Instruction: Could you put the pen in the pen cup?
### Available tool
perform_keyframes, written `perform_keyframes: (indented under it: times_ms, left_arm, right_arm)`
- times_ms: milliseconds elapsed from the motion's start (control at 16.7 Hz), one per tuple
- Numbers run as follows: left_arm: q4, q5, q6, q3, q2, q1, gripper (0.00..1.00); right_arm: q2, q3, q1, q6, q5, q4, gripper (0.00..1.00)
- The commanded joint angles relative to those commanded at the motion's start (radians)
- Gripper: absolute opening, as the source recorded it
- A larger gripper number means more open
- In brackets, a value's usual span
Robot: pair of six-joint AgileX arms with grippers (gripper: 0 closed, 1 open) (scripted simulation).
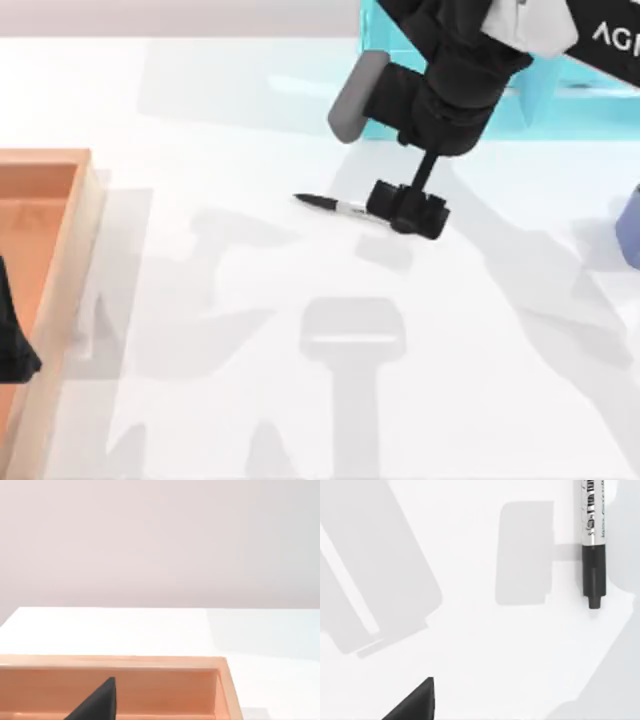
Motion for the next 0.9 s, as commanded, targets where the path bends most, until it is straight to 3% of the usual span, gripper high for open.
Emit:
perform_keyframes:
  times_ms: [480,900]
  left_arm:
    - [0.000,0.000,0.000,0.000,0.000,0.000,1.00]
    - [0.000,0.000,0.000,0.000,0.000,0.000,1.00]
  right_arm:
    - [0.462,0.616,0.042,-0.046,0.097,-0.283,1.00]
    - [0.567,0.806,0.039,-0.041,0.135,-0.347,1.00]
